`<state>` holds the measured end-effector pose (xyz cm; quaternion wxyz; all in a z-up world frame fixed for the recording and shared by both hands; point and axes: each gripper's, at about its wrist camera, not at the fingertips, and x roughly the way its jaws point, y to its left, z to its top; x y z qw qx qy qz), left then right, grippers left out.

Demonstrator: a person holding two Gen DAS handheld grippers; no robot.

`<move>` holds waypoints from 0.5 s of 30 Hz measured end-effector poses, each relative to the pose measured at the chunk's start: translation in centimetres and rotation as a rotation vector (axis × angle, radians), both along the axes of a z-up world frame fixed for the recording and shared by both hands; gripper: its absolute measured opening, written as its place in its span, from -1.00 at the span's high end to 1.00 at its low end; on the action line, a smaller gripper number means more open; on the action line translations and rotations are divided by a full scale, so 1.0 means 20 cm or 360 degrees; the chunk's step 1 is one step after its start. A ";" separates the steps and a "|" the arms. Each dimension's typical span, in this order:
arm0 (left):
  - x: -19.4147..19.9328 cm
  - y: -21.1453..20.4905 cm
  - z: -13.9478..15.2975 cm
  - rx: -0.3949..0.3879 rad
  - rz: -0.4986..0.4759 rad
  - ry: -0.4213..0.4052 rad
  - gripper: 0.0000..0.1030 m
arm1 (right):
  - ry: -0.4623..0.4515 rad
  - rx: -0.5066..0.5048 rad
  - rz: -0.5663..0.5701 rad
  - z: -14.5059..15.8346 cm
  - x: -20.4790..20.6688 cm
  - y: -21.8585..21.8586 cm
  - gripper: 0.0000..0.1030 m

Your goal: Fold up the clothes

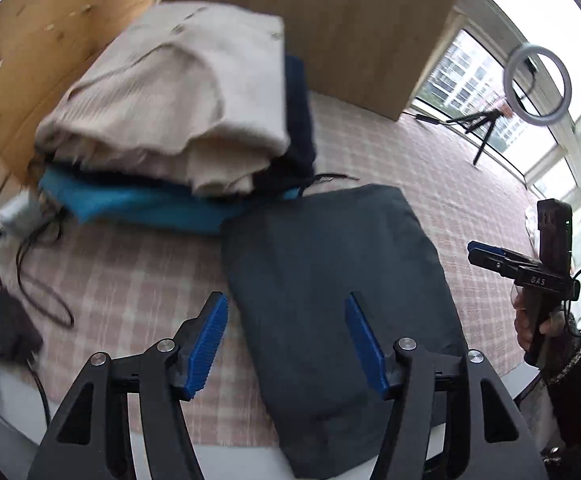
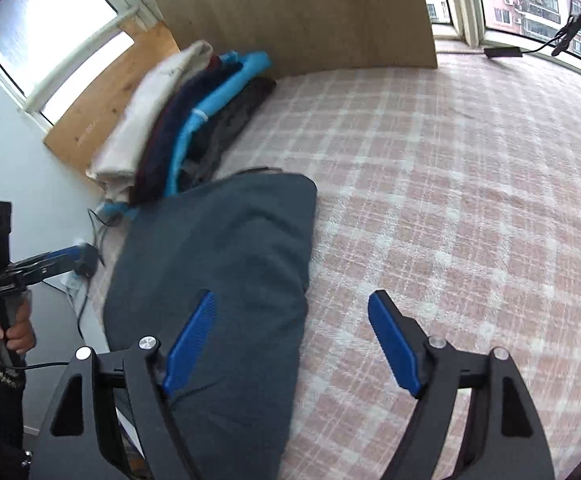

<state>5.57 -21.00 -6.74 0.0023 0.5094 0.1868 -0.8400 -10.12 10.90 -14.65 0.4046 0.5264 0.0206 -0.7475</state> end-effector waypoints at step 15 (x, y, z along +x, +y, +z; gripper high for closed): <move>-0.06 -0.02 -0.34 0.0282 0.0223 -0.0197 -0.15 | -0.0211 0.0011 0.0419 -0.20 -0.07 -0.22 -0.51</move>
